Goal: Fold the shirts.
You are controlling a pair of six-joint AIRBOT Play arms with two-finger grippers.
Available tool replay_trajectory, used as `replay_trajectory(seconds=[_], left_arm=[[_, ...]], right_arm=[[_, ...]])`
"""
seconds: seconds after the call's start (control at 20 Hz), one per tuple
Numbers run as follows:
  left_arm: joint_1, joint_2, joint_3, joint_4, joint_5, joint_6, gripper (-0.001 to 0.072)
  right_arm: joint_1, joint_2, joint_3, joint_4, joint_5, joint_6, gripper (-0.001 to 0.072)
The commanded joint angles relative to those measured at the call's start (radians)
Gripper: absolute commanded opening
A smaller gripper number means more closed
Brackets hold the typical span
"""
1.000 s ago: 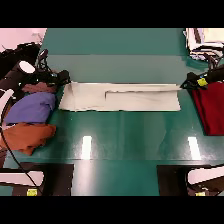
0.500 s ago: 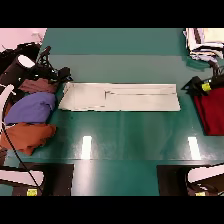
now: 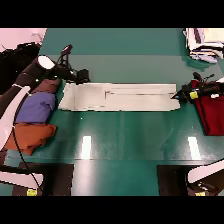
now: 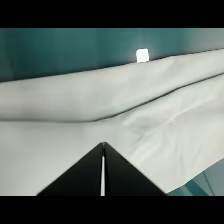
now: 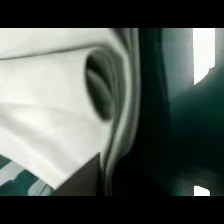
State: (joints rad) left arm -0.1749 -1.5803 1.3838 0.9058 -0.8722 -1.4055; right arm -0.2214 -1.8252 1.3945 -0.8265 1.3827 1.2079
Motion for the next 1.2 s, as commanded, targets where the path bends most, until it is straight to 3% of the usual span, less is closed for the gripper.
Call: replay_trajectory(seconds=[0.0,0.35,0.6,1.15], left_arm=[[-0.085,-0.046,0.02,-0.033,0.058,-0.01,0.0025],[-0.251,-0.27,0.256,-0.048,0.002,-0.011,0.0025],[-0.32,-0.389,0.345,-0.054,-0.027,-0.045,0.0025],[-0.306,-0.406,0.351,-0.048,-0.047,-0.057,0.0025]], right_arm=[[0.063,-0.004,0.074,0.031,0.013,-0.024,0.0013],[0.095,0.189,0.247,0.228,0.051,0.008,0.0013],[0.223,0.231,0.407,0.233,0.074,0.058,0.0013],[0.457,0.231,0.552,0.233,0.032,0.066,0.0013]])
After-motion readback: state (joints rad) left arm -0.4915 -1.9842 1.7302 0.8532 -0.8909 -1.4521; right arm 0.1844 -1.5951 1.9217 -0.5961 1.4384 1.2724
